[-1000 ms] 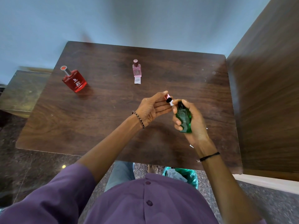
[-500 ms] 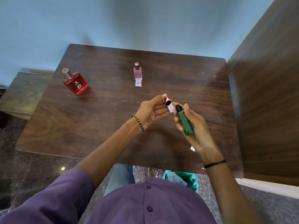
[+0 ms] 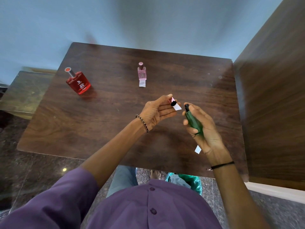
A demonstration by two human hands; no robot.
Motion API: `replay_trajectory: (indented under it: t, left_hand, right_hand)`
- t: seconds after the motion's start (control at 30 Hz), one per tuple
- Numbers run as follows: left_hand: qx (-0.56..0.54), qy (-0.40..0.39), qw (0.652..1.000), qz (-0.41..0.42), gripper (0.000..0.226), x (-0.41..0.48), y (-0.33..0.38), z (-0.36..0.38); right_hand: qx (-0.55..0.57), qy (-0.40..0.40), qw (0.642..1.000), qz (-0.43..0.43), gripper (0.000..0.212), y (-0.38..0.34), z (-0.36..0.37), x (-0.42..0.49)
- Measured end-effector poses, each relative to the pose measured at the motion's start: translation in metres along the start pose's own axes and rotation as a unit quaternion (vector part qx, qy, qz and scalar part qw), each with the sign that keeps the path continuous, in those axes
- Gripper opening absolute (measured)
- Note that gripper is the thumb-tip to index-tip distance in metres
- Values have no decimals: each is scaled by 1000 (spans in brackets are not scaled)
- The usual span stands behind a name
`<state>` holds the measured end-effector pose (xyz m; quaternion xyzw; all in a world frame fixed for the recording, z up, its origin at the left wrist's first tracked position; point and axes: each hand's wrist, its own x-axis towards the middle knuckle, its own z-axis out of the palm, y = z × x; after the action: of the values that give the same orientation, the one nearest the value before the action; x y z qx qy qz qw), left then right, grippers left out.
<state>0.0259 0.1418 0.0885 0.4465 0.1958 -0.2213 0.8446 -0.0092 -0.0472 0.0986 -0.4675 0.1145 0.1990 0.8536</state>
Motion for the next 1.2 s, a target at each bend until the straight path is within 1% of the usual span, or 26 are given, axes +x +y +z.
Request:
replay_trajectory:
  t: [0.1, 0.17, 0.2, 0.23, 0.3, 0.33, 0.37, 0.43, 0.5, 0.6, 0.77, 0.83, 0.97, 1.2]
  left_hand:
    - [3, 0, 1000, 1, 31, 0, 0, -1]
    - [4, -1, 1000, 1, 29, 0, -1, -1]
    - [5, -1, 1000, 2, 27, 0, -1, 0]
    - [7, 1, 1000, 2, 24, 0, -1, 0]
    - [17, 8, 1000, 3, 24, -1, 0, 2]
    - [23, 12, 1000, 4, 27, -1, 0, 3]
    - [27, 14, 1000, 6, 30, -1, 1, 3]
    - [27, 16, 999, 9, 32, -1, 3, 5]
    - [27, 18, 999, 10, 32, -2, 4, 6]
    - [28, 18, 999, 7, 33, -3, 6, 8]
    - [37, 17, 999, 1, 34, -1, 4, 9]
    - [41, 18, 999, 1, 37, 0, 4, 9]
    - [45, 18, 999, 5, 41, 2, 3, 7]
    - [40, 15, 999, 2, 36, 3, 3, 6]
  right_hand:
    - [-139, 15, 988, -60, 32, -2, 3, 1]
    - [-261, 27, 959, -110, 34, -4, 5, 2]
    - [-332, 30, 933, -136, 34, -5, 6, 3]
    - [-413, 31, 896, -160, 34, -6, 7, 5]
    - [-556, 32, 805, -205, 36, -6, 10, 6]
    - [-594, 27, 770, -231, 38, -5, 12, 6]
    - [-609, 17, 750, -255, 40, -3, 15, 6]
    - [-619, 1, 731, -287, 42, 2, 16, 7]
    - [-634, -2, 715, -294, 42, 5, 16, 9]
    - [-649, 1, 701, -296, 40, 8, 14, 11]
    - [-650, 4, 699, -297, 39, 12, 15, 10]
    - [-645, 10, 702, -302, 39, 14, 16, 9]
    - [-623, 30, 725, -293, 38, 16, 15, 6]
    - [-617, 44, 727, -298, 38, 13, 12, 3]
